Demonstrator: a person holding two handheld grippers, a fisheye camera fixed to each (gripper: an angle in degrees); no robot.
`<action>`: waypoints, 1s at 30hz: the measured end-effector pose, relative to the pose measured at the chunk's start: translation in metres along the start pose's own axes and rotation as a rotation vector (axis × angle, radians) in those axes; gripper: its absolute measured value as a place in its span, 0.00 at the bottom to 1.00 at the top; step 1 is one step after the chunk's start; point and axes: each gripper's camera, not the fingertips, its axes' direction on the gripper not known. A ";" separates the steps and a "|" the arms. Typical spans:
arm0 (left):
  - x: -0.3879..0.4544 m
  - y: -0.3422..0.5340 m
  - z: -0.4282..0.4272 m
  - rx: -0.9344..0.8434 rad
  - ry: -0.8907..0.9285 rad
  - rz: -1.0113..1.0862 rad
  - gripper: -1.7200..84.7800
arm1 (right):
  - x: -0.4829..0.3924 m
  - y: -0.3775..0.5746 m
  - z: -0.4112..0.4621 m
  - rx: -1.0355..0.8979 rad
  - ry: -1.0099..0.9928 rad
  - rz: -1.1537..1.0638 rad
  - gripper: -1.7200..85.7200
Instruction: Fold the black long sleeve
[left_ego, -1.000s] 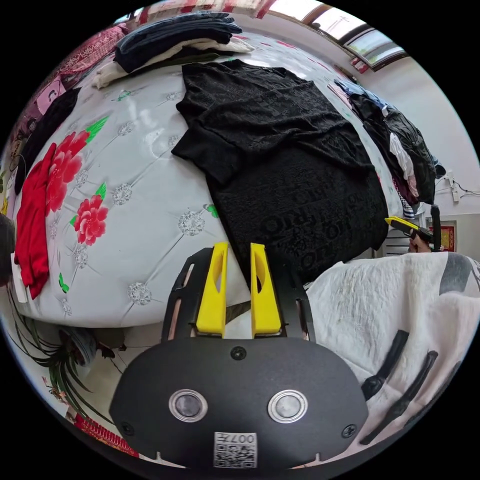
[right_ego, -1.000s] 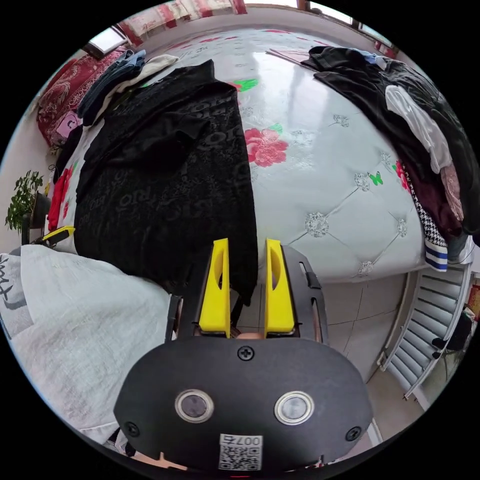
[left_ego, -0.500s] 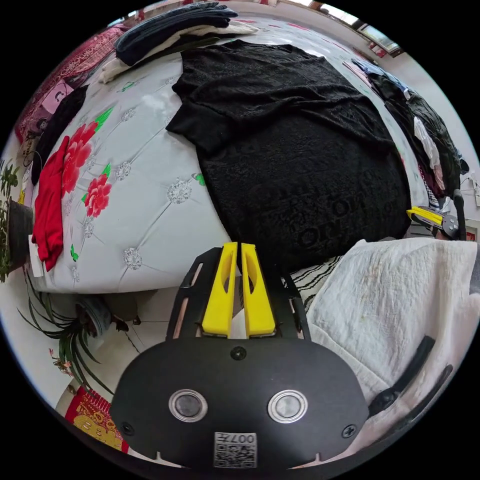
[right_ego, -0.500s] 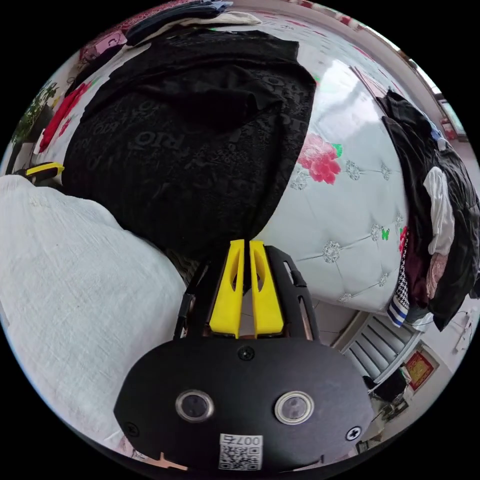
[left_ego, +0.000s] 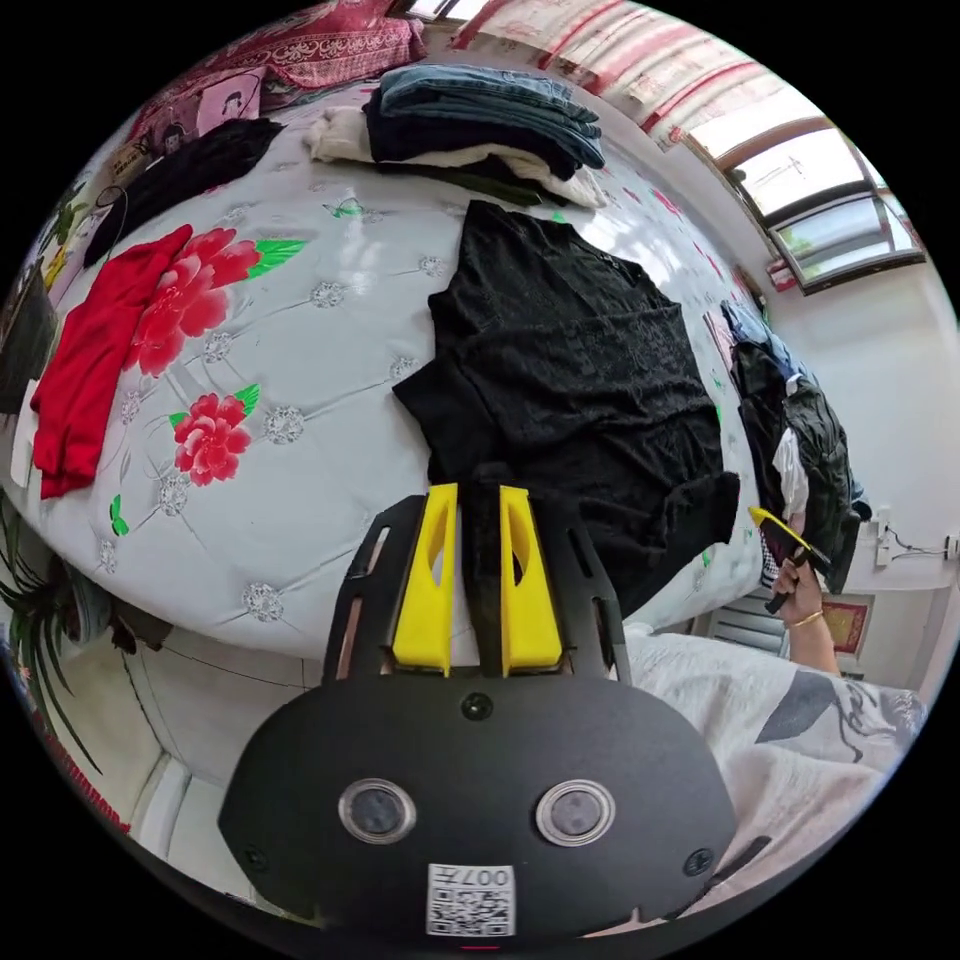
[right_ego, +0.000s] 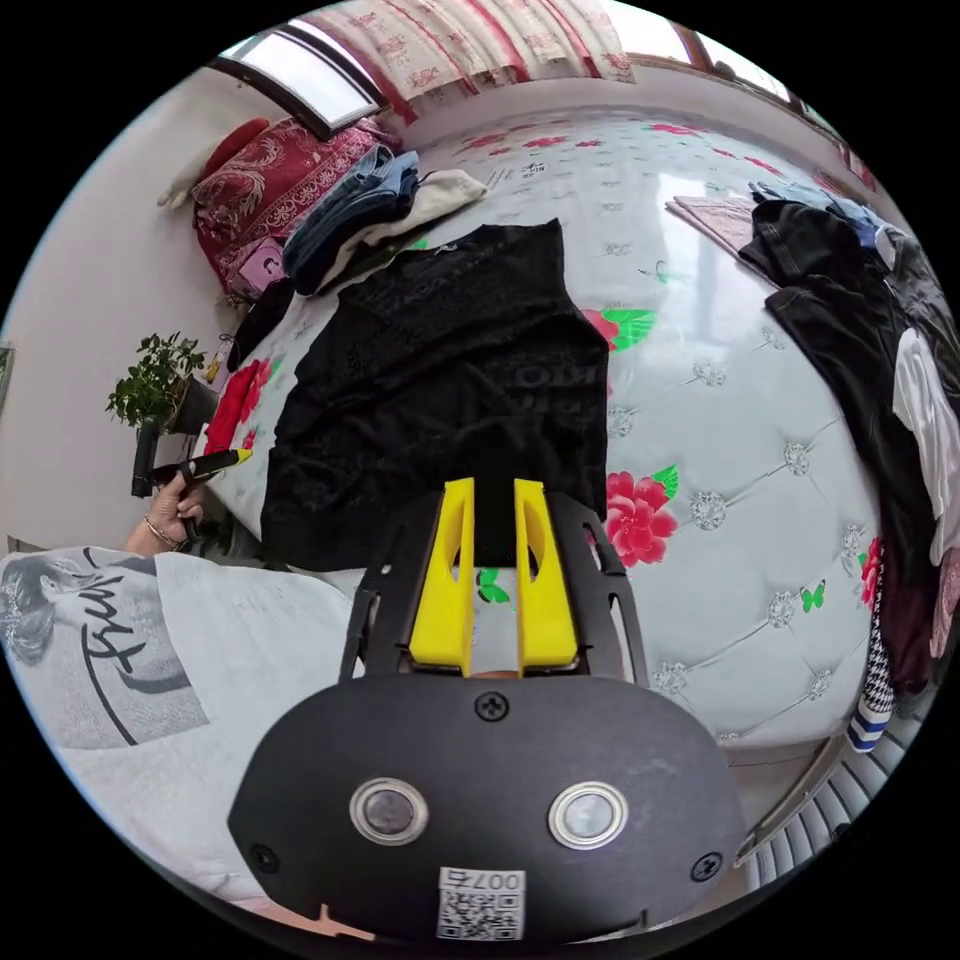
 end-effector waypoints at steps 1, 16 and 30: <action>0.000 0.005 0.001 -0.019 -0.002 0.008 0.12 | 0.000 0.010 0.005 -0.027 0.032 -0.010 0.07; 0.009 0.014 -0.047 -0.237 0.004 0.257 0.02 | 0.007 0.043 -0.020 -0.096 0.008 -0.017 0.03; -0.156 -0.024 -0.183 0.202 1.030 0.022 0.01 | 0.054 0.087 -0.170 0.372 -0.663 0.080 0.02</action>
